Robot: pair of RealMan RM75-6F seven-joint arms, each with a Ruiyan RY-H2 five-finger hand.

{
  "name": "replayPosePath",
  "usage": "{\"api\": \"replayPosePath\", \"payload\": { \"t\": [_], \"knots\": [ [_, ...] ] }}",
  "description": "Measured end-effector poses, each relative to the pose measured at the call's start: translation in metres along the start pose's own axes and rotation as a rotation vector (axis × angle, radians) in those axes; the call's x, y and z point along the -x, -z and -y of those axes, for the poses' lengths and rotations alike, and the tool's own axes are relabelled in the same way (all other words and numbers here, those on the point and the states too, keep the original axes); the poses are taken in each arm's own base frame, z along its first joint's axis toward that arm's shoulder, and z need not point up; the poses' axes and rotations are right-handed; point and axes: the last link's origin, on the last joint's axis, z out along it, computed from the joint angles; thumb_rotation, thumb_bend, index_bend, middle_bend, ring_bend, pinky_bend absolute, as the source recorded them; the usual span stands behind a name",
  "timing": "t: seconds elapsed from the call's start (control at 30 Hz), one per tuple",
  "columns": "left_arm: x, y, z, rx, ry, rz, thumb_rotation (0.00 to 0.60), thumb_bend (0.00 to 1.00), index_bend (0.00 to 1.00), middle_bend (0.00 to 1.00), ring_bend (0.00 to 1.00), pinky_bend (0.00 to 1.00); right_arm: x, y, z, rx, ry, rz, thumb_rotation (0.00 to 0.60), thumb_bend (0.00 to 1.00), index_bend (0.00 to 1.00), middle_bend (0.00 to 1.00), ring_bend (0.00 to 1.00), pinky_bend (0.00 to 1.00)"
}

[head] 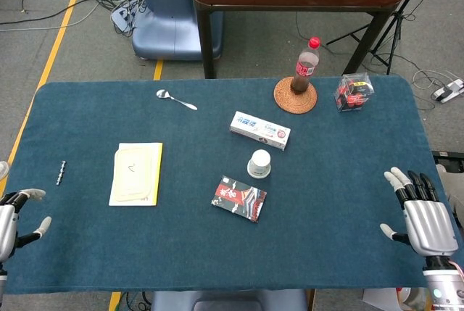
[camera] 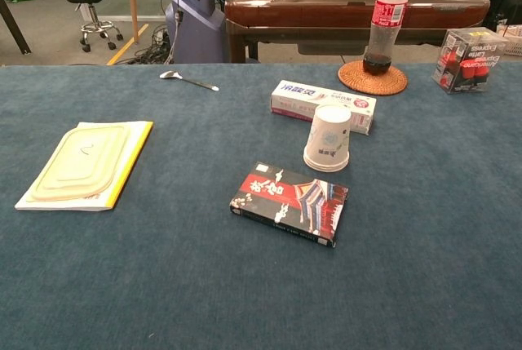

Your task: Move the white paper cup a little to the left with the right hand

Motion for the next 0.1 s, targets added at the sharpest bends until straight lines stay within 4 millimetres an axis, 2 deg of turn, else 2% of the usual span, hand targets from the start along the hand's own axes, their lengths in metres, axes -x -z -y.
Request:
{"api": "replayPosePath", "payload": {
  "t": [0.1],
  "knots": [
    [0.0023,0.0006,-0.0023,0.0,-0.004,0.006,0.6,0.29,0.36,0.39,0.31,0.5,0.0022,-0.0013,-0.0004,-0.005,-0.004,0.016,0.6,0.0,0.13,0.12,0.0,0.0]
  ]
}}
